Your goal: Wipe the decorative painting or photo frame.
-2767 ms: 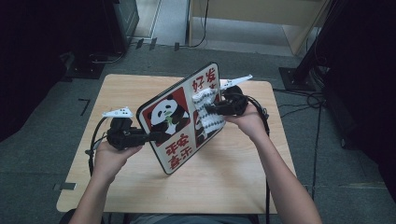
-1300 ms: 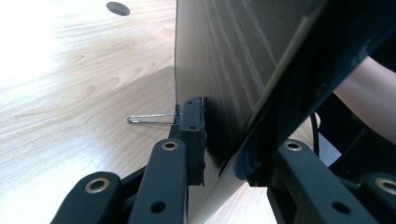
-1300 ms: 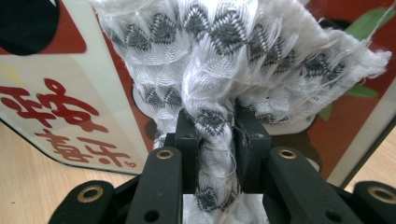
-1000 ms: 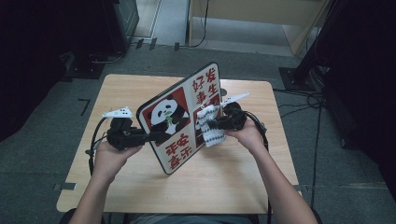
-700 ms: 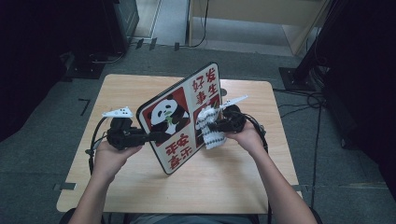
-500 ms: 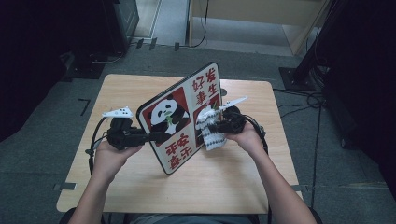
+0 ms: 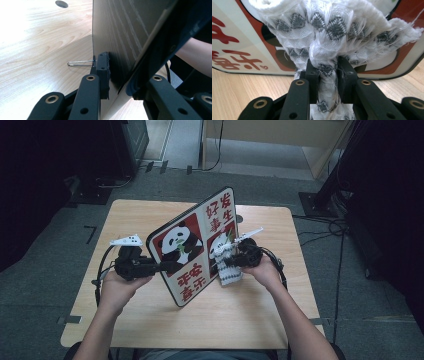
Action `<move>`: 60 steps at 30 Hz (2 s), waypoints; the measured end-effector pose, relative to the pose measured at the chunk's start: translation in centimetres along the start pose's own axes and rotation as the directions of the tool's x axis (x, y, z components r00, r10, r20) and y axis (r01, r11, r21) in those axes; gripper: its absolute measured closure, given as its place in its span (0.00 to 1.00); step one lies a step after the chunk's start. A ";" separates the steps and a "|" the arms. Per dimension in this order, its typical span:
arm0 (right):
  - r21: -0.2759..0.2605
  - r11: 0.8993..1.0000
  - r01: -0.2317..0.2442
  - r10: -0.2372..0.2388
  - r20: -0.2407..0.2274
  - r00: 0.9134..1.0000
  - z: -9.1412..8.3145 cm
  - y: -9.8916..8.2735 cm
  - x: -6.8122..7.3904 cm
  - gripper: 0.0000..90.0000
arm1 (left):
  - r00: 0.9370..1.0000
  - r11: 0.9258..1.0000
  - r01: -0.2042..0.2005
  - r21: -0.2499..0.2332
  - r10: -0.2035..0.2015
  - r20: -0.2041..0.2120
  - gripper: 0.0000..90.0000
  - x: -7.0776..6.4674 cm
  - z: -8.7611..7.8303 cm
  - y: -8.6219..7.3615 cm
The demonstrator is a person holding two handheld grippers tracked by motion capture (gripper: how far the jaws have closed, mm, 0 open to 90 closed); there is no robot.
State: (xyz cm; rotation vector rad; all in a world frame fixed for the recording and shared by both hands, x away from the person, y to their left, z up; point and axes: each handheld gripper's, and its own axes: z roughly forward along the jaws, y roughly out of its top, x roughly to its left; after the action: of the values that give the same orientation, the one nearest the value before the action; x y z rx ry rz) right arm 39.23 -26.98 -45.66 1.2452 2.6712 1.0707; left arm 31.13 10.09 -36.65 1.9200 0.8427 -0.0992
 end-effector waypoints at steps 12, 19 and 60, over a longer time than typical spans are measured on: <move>0.021 1.000 -0.018 0.018 0.001 1.000 0.8 -0.7 -0.4 0.84 | 1.000 1.000 -0.002 0.000 0.002 0.001 0.82 0.0 0.0 0.0; 0.042 0.999 -0.032 0.032 0.001 1.000 1.3 -1.1 -0.6 0.83 | 1.000 1.000 -0.002 0.001 0.002 0.003 0.82 0.0 0.0 0.0; -0.104 0.992 0.078 -0.081 -0.019 0.997 -6.0 3.8 2.9 0.84 | 1.000 1.000 0.006 -0.007 -0.006 -0.006 0.82 0.0 0.1 0.0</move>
State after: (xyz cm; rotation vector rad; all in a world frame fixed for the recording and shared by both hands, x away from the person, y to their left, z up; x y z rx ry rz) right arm 38.17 -26.72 -38.08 1.1064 2.6196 1.2012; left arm 31.11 10.05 -36.69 1.9123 0.8519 -0.0946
